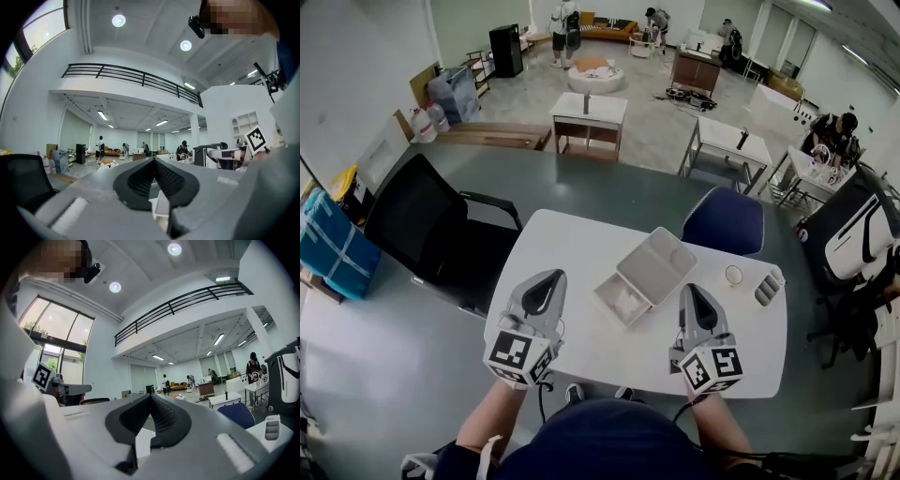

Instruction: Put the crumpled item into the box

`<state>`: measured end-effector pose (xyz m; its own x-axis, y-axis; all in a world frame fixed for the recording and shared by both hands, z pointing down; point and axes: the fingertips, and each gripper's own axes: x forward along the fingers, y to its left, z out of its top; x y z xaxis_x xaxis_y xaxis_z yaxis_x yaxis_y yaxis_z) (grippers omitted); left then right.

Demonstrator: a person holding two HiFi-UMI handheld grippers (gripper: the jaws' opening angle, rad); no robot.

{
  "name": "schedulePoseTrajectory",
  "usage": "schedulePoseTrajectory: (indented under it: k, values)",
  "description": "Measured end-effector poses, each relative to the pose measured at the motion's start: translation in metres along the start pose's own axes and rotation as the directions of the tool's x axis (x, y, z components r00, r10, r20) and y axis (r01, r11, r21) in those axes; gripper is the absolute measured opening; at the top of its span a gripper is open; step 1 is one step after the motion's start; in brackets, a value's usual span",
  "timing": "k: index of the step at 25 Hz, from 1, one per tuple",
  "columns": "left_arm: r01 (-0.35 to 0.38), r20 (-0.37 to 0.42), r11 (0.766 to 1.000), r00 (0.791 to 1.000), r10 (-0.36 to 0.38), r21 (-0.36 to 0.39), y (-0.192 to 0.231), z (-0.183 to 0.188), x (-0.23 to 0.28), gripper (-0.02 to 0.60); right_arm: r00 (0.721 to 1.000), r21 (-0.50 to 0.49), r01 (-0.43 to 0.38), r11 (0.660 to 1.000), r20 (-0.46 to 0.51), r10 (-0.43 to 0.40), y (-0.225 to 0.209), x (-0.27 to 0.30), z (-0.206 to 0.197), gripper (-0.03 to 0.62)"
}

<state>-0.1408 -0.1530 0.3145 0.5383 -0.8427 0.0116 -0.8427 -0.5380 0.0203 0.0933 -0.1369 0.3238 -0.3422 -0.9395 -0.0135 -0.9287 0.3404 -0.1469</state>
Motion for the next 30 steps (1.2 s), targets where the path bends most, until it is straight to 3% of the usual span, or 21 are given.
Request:
schedulePoseTrajectory:
  k: [30]
  values:
    - [-0.022,-0.016,0.999,1.0,0.021,-0.029,0.004,-0.013,0.019,0.002,1.0,-0.016,-0.024,1.0,-0.015,0.024,-0.006,0.004,-0.004,0.002]
